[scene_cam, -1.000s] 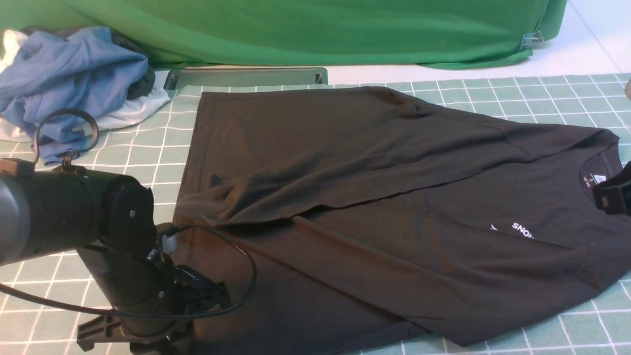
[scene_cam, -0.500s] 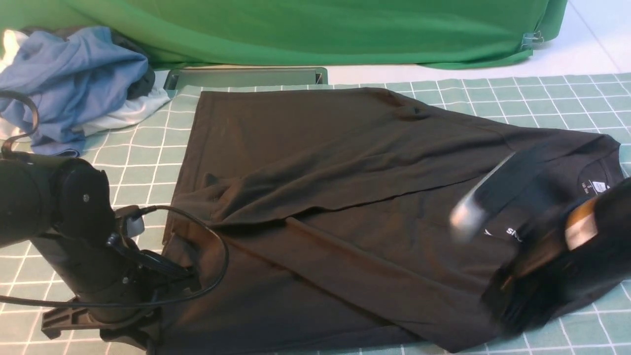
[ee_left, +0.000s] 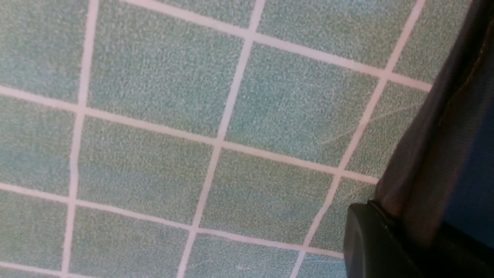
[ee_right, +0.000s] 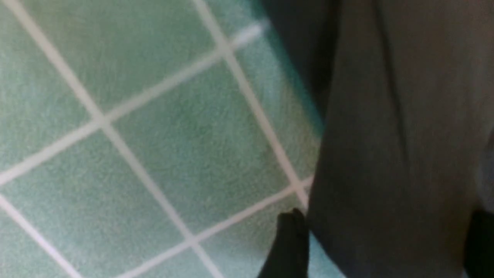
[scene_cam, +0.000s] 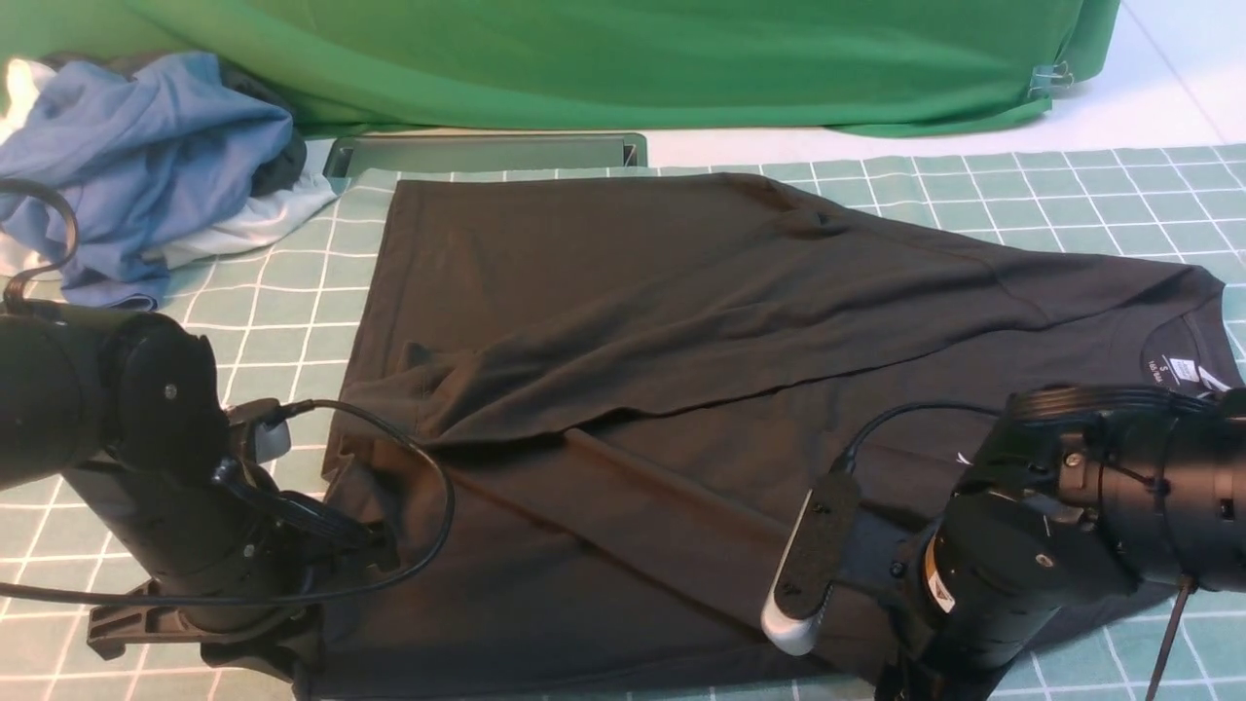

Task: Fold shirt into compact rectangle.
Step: 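Grasp the near edge of the shirt at its hem and shoulder corners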

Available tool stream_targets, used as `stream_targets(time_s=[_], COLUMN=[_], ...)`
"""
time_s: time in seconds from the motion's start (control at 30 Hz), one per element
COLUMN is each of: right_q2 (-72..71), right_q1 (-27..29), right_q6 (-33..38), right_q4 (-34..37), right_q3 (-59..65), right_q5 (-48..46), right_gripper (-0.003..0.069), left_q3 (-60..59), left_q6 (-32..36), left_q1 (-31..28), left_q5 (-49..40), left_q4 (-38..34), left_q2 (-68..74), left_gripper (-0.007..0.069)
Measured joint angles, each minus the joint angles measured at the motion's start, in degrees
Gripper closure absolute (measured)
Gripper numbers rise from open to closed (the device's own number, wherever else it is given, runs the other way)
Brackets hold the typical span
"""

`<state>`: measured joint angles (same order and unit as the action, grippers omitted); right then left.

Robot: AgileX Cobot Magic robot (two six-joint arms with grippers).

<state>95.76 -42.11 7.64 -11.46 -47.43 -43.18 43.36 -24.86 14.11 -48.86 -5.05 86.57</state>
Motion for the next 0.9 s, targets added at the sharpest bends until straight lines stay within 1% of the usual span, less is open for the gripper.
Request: stream_targets(time_s=[0.07,0.13,0.23,0.33,0.47,0.6,0.7,0.77,0.9], right_q2=[0.3,0.3,0.5,1.0,0.4,-1.8,-3.8,-6.2,-9.0], right_q1=[0.0,-0.3,-0.4,-0.3,-0.3,-0.3,-0.3,-0.3,-0.3], right_q6=[0.1,0.2,0.5,0.6,0.5,0.3,0.1,-0.5,-1.4], right_q4=[0.1,0.4,-0.3,-1.2,-1.0,1.2,3.3,5.8,7.3], right_q3=[-0.2,-0.2,-0.7,-2.5,-4.9,-4.9,-3.1,0.1,3.9], right_q5=[-0.2,-0.3,0.0,-2.5,-7.9,-12.3,-13.3,-13.5,-13.7], right_gripper=[0.0127,0.0207,0.0417,0.0568,0.058,0.058,0.058,0.058,0.058], left_q3=[0.0,0.0,0.0,0.0,0.0,0.0,-0.3,-2.1,-5.5], left_q6=[0.2,0.9,2.3,2.5,2.5,2.5,2.5,2.5,2.5], left_q1=[0.0,0.0,0.0,0.0,0.0,0.0,0.0,-0.1,-0.1], left_q5=[0.0,0.0,-1.0,-2.3,-3.6,-6.5,-8.3,-9.9,-11.0], left_q4=[-0.1,-0.1,-0.1,-0.1,-0.3,-0.3,-0.3,-0.9,-2.3], left_q2=[-0.1,-0.2,-0.4,-1.1,-3.3,-6.5,-8.3,-10.3,-12.6], left_gripper=[0.0595,0.0595,0.0595,0.0595,0.0595,0.0595,0.0597,0.0603,0.0606])
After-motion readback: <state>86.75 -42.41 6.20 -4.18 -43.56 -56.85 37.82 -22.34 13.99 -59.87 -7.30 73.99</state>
